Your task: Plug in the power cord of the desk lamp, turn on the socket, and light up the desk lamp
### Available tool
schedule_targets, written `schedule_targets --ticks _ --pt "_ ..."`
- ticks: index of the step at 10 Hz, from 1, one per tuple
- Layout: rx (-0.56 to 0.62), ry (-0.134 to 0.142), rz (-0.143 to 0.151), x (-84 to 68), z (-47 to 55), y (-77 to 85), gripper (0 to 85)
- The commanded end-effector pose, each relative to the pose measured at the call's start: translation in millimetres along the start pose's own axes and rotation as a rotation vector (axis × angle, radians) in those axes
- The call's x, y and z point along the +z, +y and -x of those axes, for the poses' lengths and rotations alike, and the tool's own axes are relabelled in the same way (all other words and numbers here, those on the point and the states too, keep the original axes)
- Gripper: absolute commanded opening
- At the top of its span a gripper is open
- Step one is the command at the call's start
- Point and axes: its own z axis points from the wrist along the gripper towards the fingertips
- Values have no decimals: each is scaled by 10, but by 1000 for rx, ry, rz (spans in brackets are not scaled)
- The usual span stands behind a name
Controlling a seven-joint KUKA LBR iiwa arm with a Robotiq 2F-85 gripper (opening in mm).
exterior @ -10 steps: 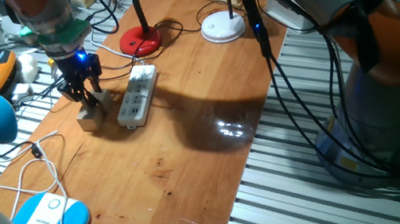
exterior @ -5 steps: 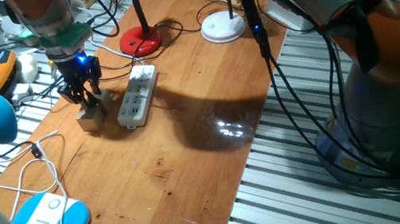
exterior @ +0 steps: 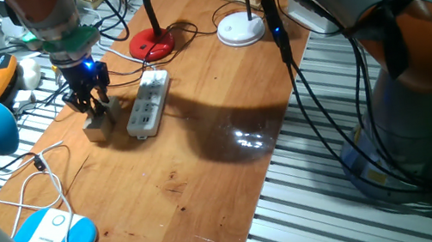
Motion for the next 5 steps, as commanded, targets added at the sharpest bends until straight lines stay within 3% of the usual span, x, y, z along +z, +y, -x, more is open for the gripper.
schedule_targets --ticks 1,2,3,5 --pt "1 -1 2 -2 0 -2 510" --pt "1 -4 4 -1 1 -2 510" --pt "1 -8 2 -1 1 -1 340" --pt "-3 -9 1 2 2 -1 340"
